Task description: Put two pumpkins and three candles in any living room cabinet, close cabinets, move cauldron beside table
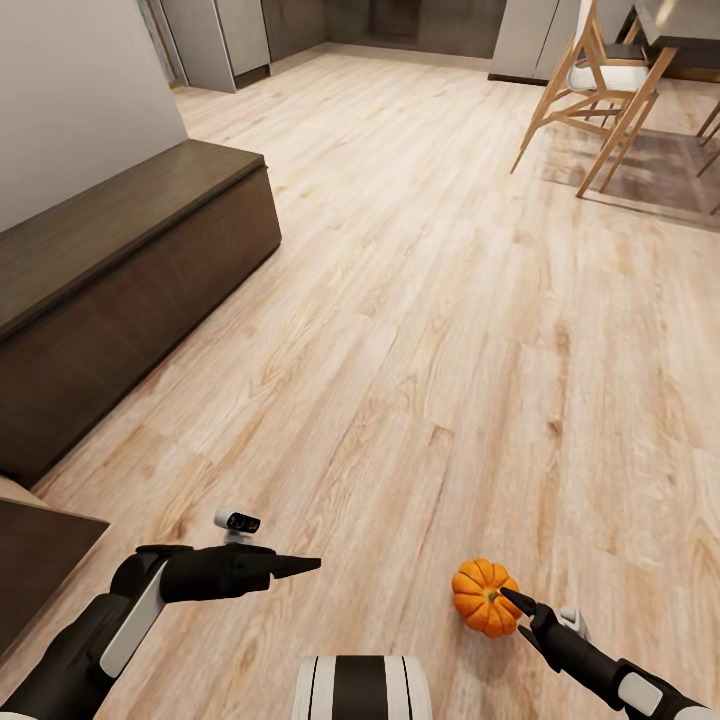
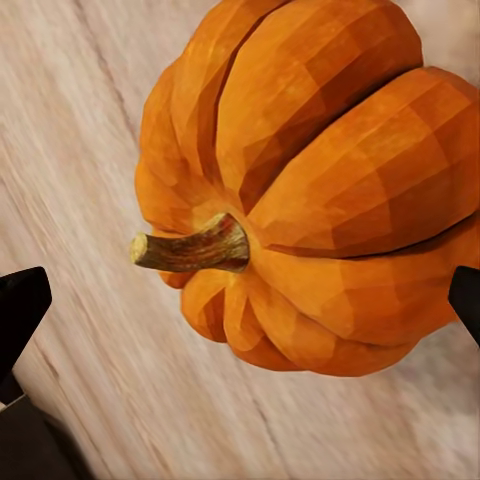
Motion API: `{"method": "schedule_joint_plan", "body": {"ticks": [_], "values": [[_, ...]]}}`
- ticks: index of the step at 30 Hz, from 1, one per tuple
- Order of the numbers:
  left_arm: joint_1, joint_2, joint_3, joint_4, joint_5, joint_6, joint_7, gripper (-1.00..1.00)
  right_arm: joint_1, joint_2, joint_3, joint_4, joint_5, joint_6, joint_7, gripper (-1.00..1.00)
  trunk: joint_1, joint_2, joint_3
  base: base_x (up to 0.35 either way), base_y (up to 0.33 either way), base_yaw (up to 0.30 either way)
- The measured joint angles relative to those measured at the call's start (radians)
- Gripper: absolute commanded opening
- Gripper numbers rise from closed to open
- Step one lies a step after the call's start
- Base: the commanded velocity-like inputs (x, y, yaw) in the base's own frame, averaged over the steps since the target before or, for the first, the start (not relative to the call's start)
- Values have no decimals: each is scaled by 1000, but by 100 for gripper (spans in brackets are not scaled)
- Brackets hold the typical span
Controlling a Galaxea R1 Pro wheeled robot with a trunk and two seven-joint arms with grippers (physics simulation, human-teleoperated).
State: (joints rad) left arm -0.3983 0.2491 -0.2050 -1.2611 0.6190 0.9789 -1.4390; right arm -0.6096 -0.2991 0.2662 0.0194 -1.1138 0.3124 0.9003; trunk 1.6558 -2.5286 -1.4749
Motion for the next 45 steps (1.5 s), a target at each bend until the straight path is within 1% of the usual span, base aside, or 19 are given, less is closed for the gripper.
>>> {"method": "schedule_joint_plan", "body": {"ticks": [2, 7, 14, 21, 25, 37, 45], "values": [[0, 0, 0, 0, 0, 0, 0, 100, 0, 0, 0, 0, 0, 0, -8, 100, 0, 0, 0, 0, 0, 0], [0, 0, 0, 0, -1, 0, 0, 100, 0, 0, 0, 0, 0, 0, -24, 100, 2, -1, -19, 0, 0, 0], [0, 0, 0, 0, -2, 0, 0, 100, 0, 0, 0, 0, 0, 0, -28, 100, 2, -1, -19, 0, 0, 0], [0, 0, 0, 0, -2, 0, 0, 100, 0, 0, 0, 0, 0, 1, -30, 100, 5, -3, -46, 0, 0, 0], [0, 0, 0, 0, -2, 0, 0, 100, 0, 1, 0, 0, -1, 0, -43, 100, 7, -4, -62, 0, 0, 0], [0, 0, 0, 0, -3, 0, 0, 100, 0, 3, 0, 0, -1, 0, -47, 100, 7, -4, -62, 4, -2, 0], [0, 0, 0, 0, -3, -1, 0, 100, 0, 6, 0, 0, -1, 0, -47, 100, 7, -4, -62, 74, -71, 0]]}}
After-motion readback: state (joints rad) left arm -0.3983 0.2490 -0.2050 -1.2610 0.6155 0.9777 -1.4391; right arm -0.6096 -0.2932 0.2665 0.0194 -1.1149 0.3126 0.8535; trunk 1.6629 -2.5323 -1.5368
